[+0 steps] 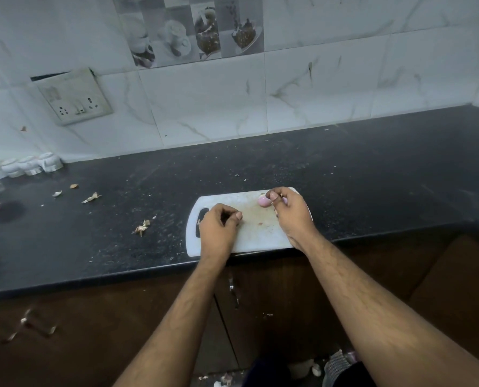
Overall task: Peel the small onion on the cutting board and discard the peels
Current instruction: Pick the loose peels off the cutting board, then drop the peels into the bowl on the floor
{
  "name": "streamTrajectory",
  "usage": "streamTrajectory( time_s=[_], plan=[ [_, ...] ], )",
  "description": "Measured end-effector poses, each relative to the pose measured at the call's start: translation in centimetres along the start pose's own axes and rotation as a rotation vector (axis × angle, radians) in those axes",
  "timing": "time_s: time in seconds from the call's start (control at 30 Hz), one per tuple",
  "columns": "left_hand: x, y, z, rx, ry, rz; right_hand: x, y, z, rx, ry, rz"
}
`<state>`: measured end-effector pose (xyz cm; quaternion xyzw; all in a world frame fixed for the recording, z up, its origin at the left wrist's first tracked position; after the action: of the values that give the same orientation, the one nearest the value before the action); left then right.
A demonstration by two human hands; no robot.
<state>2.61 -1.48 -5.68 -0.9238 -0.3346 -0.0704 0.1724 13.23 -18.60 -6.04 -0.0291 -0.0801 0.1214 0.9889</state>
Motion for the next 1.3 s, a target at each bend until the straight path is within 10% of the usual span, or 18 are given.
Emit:
streamTrajectory(
  time_s=[0.4,0.97,1.17,1.3],
  plan=[
    [-2.1,-0.6,-1.3,0.125,0.025,-0.012,-1.4,2.9,2.4,-0.748,-0.201,0.231],
    [-2.2,-0.3,-1.0,0.178,0.079,0.001,-2.4,2.6,1.5,-0.956,-0.195,0.144],
    [-2.1,-0.3,-1.4,0.161,0.06,0.019,-2.7,1.1,2.6,-0.803,-0.035,0.026],
    [-1.8,-1.4,-1.4,-0.002,-0.04,-0.037,-3.2,-1.2,4.1,-0.28,0.174,-0.108]
  ],
)
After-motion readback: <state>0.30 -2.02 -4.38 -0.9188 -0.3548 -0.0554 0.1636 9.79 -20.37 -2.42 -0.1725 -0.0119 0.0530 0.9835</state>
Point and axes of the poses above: each hand's wrist, its own x-axis towards the middle knuckle, its own y-axis out of the palm, z = x × y, the point moved 7 cm from there along x, towards the middle knuckle
